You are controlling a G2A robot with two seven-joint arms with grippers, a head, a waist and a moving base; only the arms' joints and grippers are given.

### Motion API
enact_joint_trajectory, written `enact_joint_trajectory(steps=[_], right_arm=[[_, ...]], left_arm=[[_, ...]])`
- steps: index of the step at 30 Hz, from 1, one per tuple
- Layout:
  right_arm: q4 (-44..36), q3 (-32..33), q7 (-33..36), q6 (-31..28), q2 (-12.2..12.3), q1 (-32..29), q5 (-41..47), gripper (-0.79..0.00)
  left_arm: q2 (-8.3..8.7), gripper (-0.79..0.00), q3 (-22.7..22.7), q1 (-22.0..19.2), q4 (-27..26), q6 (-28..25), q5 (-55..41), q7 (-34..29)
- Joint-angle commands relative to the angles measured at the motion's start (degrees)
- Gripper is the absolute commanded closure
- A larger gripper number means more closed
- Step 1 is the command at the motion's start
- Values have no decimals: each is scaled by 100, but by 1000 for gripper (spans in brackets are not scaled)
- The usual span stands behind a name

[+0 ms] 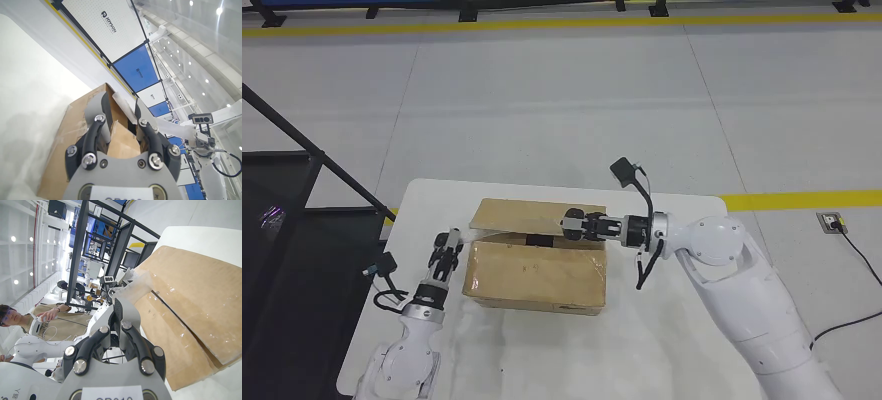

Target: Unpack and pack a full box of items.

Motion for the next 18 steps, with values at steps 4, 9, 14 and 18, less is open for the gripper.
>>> enact_joint_trajectory(steps=[4,9,14,18], right_arm=[[10,-24,-4,-4,2,19,5,0],[13,-48,-6,17,5,32,2,0],[41,-82,-13,17,1,60,24,0],[66,-99,-18,-7,1,81,29,0]], left_arm=[[2,-191,-28,-9,33,28,-17,33],[9,-188,-100,30,34,18,-75,52],[16,-179,-164,61,63,14,-101,70],[18,-175,-180,57,108,22,-117,68]])
